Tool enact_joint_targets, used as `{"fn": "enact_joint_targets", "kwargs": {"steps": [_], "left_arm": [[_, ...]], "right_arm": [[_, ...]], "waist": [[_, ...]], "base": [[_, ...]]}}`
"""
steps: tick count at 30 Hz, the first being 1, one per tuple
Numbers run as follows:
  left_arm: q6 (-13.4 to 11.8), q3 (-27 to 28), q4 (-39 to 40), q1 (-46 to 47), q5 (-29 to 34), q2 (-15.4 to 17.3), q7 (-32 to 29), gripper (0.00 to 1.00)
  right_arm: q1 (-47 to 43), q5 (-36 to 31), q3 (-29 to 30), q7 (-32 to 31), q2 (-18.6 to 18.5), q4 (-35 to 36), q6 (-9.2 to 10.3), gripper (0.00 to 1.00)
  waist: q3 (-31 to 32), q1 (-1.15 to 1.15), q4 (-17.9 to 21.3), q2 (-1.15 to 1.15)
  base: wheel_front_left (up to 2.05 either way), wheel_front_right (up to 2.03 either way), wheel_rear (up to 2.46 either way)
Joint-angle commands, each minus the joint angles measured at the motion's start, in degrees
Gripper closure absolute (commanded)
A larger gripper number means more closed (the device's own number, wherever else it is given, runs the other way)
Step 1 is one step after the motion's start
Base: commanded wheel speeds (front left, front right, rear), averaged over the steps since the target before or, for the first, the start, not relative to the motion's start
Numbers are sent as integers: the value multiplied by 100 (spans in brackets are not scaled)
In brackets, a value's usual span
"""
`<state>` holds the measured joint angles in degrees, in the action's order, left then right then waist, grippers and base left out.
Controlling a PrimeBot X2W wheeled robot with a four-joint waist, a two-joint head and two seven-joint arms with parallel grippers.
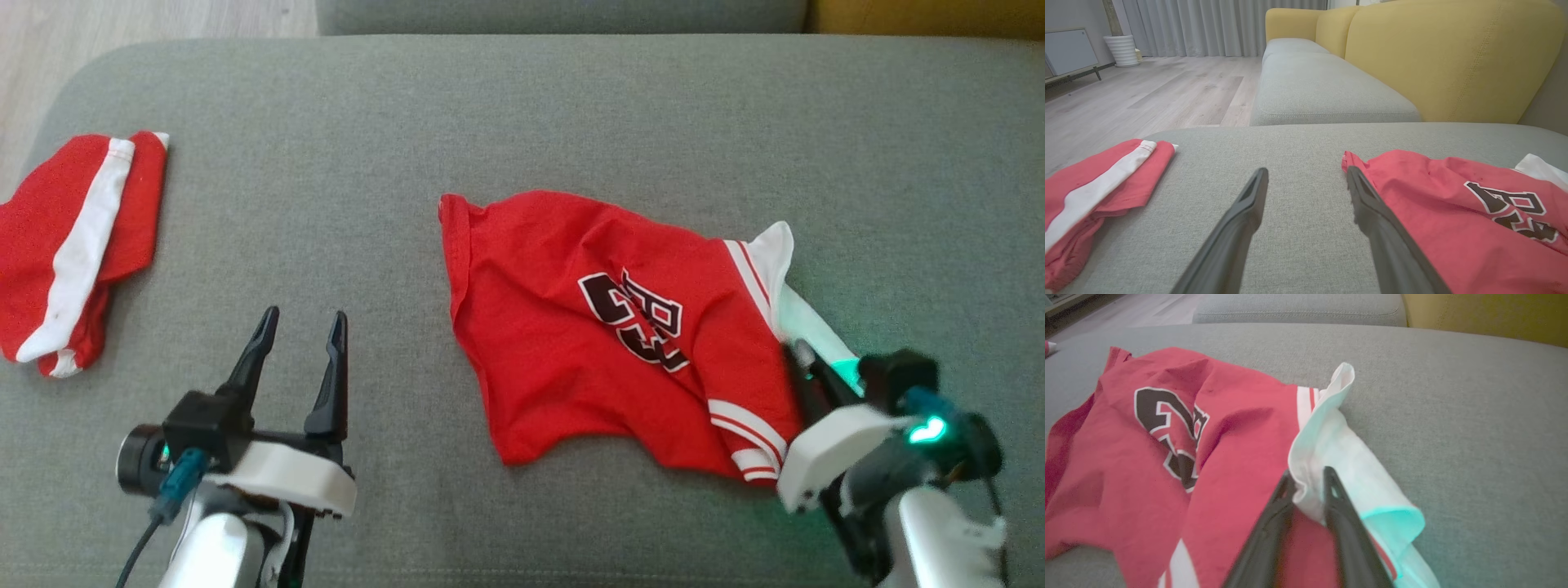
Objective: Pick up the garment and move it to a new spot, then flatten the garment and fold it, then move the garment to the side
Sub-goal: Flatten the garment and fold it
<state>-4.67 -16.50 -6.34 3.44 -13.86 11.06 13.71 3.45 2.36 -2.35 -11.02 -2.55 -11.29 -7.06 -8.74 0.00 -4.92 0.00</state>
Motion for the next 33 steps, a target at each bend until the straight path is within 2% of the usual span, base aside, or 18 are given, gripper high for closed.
{"fn": "enact_joint_targets", "kwargs": {"steps": [1,6,9,17,18,19,24,26,29,33], "left_arm": [[6,174,134,324,-37,63,52,0],[24,182,120,422,-44,55,82,0],[47,177,116,498,-42,48,95,0],[147,97,40,718,-21,-10,116,0],[152,97,30,730,-22,-17,118,0],[156,97,21,739,-22,-24,119,0],[176,100,-17,753,-26,-39,124,0],[182,113,-47,727,-26,-34,126,0],[173,131,-69,683,-13,-9,127,0],[136,171,-64,581,-10,34,128,0]], "right_arm": [[314,-63,-30,56,-32,189,-43,100],[861,-137,369,181,-112,202,-43,100],[1389,-131,583,249,-245,-28,-43,100],[2420,-30,959,543,-622,-1492,-43,100],[2487,-30,1009,569,-647,-1698,-43,69],[2548,-62,1027,640,-668,-1864,-43,0],[2742,-130,1205,1002,-665,-2370,-43,0],[2798,-243,1310,1365,-624,-2460,-43,0],[2718,-225,1209,1723,-478,-2241,-43,0],[2294,-138,934,1930,-278,-1498,-43,0]], "waist": [[-30,0,-5,0],[-165,0,10,0],[-262,0,14,0],[-476,0,-115,0],[-492,0,-123,0],[-505,0,-127,0],[-522,0,-111,0],[-469,0,-79,0],[-356,0,-47,0],[-189,0,7,0]], "base": [[0,0,0],[0,0,0],[0,0,0],[0,0,0],[0,0,0],[0,0,0],[0,0,0],[0,0,0],[0,0,0],[0,0,0]]}}
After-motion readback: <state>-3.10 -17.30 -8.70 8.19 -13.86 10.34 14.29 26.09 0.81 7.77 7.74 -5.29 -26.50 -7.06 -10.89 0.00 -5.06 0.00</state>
